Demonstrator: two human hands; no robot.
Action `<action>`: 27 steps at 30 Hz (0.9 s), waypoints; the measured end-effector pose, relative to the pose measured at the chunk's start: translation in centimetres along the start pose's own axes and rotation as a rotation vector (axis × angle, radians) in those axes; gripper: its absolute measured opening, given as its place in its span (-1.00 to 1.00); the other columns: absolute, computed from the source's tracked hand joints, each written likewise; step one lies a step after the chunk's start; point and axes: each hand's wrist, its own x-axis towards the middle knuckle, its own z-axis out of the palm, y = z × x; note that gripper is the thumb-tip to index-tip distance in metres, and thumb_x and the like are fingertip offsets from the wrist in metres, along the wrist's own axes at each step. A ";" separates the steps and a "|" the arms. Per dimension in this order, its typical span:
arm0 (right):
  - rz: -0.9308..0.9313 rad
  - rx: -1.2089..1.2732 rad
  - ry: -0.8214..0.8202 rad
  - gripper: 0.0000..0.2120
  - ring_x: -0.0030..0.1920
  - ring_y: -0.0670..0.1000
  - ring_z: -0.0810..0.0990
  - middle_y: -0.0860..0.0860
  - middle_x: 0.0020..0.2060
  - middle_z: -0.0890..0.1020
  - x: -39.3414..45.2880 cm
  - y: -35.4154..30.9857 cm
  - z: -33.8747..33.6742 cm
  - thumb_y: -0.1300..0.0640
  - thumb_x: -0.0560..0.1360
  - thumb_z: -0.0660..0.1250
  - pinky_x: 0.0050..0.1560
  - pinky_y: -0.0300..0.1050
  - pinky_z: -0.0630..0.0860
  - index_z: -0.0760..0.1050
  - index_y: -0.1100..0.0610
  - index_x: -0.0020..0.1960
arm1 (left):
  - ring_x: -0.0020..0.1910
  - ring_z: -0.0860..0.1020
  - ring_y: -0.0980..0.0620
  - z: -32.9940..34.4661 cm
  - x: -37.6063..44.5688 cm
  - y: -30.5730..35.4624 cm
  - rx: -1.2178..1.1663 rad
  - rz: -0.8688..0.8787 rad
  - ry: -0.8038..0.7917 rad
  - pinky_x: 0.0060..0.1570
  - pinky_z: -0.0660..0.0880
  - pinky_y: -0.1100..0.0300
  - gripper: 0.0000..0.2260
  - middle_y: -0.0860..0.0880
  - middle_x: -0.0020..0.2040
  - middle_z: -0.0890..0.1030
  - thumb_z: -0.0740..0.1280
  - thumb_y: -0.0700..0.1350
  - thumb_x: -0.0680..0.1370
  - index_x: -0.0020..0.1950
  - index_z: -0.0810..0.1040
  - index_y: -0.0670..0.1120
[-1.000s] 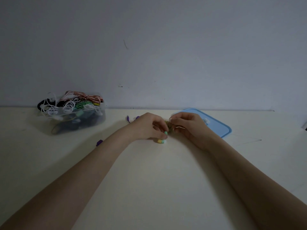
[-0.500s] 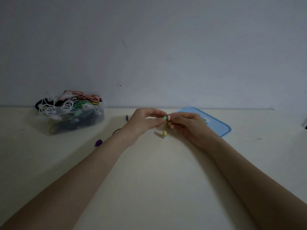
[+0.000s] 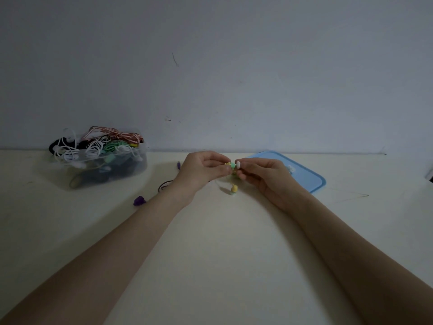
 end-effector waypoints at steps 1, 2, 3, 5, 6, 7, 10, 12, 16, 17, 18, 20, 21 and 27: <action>-0.002 0.000 -0.005 -0.83 -0.28 -0.04 0.56 0.15 -0.29 0.59 0.0 0.0 0.0 0.35 0.50 0.26 -0.07 -0.28 0.55 0.55 0.42 0.02 | -0.24 0.62 0.17 0.1 0.0 0.0 -0.005 0.005 -0.003 -0.13 0.52 0.39 -0.89 -0.06 -0.17 0.65 0.42 -0.31 0.43 -0.12 0.59 -0.12; -0.003 0.003 -0.010 -0.85 -0.28 -0.04 0.55 0.15 -0.29 0.59 -0.1 0.0 0.1 0.35 0.50 0.26 -0.07 -0.28 0.55 0.57 0.39 -0.01 | -0.26 0.62 0.20 0.1 0.0 0.0 -0.004 0.013 -0.003 -0.18 0.49 0.43 -0.89 -0.05 -0.18 0.65 0.42 -0.31 0.43 -0.12 0.58 -0.13; -0.002 0.004 -0.012 -0.86 -0.28 -0.04 0.55 0.16 -0.28 0.59 -0.1 0.0 0.1 0.35 0.50 0.26 -0.08 -0.28 0.55 0.58 0.37 -0.04 | -0.28 0.60 0.23 0.2 -0.1 0.0 -0.003 0.022 -0.003 -0.22 0.47 0.45 -0.89 -0.04 -0.19 0.64 0.42 -0.31 0.43 -0.12 0.58 -0.13; -0.001 0.001 -0.006 -0.86 -0.29 -0.05 0.57 0.17 -0.25 0.60 -0.1 -0.1 0.1 0.36 0.50 0.26 -0.10 -0.29 0.56 0.58 0.36 -0.05 | -0.30 0.59 0.26 0.3 -0.1 0.0 0.005 0.041 -0.003 -0.25 0.45 0.47 -0.88 -0.02 -0.21 0.62 0.41 -0.32 0.43 -0.14 0.58 -0.12; 0.000 0.000 0.000 -0.86 -0.29 -0.06 0.57 0.17 -0.24 0.60 -0.1 0.0 0.1 0.37 0.50 0.25 -0.11 -0.30 0.56 0.58 0.36 -0.05 | -0.30 0.59 0.26 0.3 -0.1 0.0 0.016 0.048 -0.001 -0.25 0.44 0.48 -0.88 -0.01 -0.21 0.62 0.41 -0.32 0.43 -0.15 0.58 -0.11; 0.002 0.000 0.003 -0.86 -0.29 -0.06 0.58 0.18 -0.23 0.60 0.0 0.0 0.2 0.37 0.50 0.25 -0.11 -0.30 0.56 0.58 0.36 -0.05 | -0.30 0.59 0.26 0.3 0.0 0.0 0.029 0.054 0.003 -0.24 0.43 0.48 -0.88 0.00 -0.20 0.62 0.42 -0.31 0.43 -0.15 0.58 -0.11; 0.009 0.007 -0.002 -0.86 -0.28 -0.05 0.58 0.18 -0.22 0.61 0.0 0.0 0.1 0.36 0.50 0.25 -0.10 -0.30 0.56 0.57 0.37 -0.03 | -0.32 0.58 0.26 0.4 0.0 0.0 0.052 0.071 0.020 -0.25 0.43 0.48 -0.90 0.00 -0.20 0.61 0.43 -0.31 0.42 -0.13 0.59 -0.14; 0.010 0.014 -0.001 -0.85 -0.28 -0.05 0.59 0.15 -0.25 0.63 0.0 0.0 0.1 0.36 0.50 0.24 -0.11 -0.30 0.56 0.57 0.36 -0.03 | -0.33 0.58 0.26 0.5 0.0 0.0 0.072 0.081 0.026 -0.27 0.43 0.48 -0.90 0.00 -0.20 0.61 0.43 -0.31 0.42 -0.13 0.59 -0.14; 0.018 0.026 0.012 -0.86 -0.27 -0.06 0.62 0.12 -0.25 0.67 0.1 0.0 0.2 0.38 0.51 0.24 -0.12 -0.30 0.56 0.57 0.38 -0.05 | -0.31 0.59 0.26 0.7 -0.1 0.1 0.101 0.101 0.015 -0.24 0.43 0.48 -0.87 0.03 -0.22 0.61 0.43 -0.32 0.41 -0.19 0.57 -0.10; 0.020 0.026 0.011 -0.86 -0.27 -0.05 0.62 0.13 -0.25 0.66 0.1 -0.1 0.2 0.38 0.51 0.24 -0.10 -0.29 0.57 0.56 0.38 -0.05 | -0.31 0.59 0.26 0.7 -0.2 0.2 0.097 0.108 0.005 -0.24 0.43 0.48 -0.86 0.04 -0.23 0.61 0.43 -0.33 0.42 -0.19 0.56 -0.10; 0.021 0.027 0.006 -0.87 -0.27 -0.05 0.61 0.13 -0.24 0.66 0.0 -0.1 0.3 0.38 0.50 0.24 -0.09 -0.28 0.58 0.57 0.37 -0.06 | -0.31 0.60 0.27 0.8 -0.3 0.3 0.091 0.111 -0.005 -0.25 0.43 0.48 -0.85 0.04 -0.23 0.60 0.43 -0.33 0.42 -0.20 0.55 -0.10; 0.021 0.035 0.001 -0.88 -0.26 -0.04 0.62 0.13 -0.25 0.66 0.0 -0.2 0.3 0.38 0.50 0.25 -0.07 -0.27 0.58 0.56 0.36 -0.08 | -0.30 0.60 0.27 0.8 -0.4 0.4 0.085 0.112 -0.015 -0.26 0.43 0.48 -0.85 0.06 -0.24 0.60 0.43 -0.32 0.41 -0.21 0.54 -0.09; 0.020 0.038 0.002 -0.88 -0.25 -0.04 0.63 0.13 -0.25 0.66 -0.1 -0.2 0.3 0.38 0.50 0.24 -0.06 -0.27 0.58 0.56 0.36 -0.07 | -0.29 0.60 0.26 0.8 -0.4 0.3 0.089 0.113 -0.010 -0.25 0.43 0.48 -0.85 0.06 -0.24 0.60 0.44 -0.31 0.41 -0.22 0.54 -0.09; -0.001 -0.018 0.005 -0.86 -0.15 -0.04 0.66 0.13 -0.19 0.69 -0.3 -0.3 0.5 0.40 0.48 0.25 -0.08 -0.30 0.56 0.60 0.33 -0.09 | -0.23 0.61 0.13 0.3 -0.2 0.3 0.154 0.102 0.002 -0.18 0.48 0.41 -0.88 0.01 -0.20 0.62 0.48 -0.25 0.38 -0.20 0.59 -0.08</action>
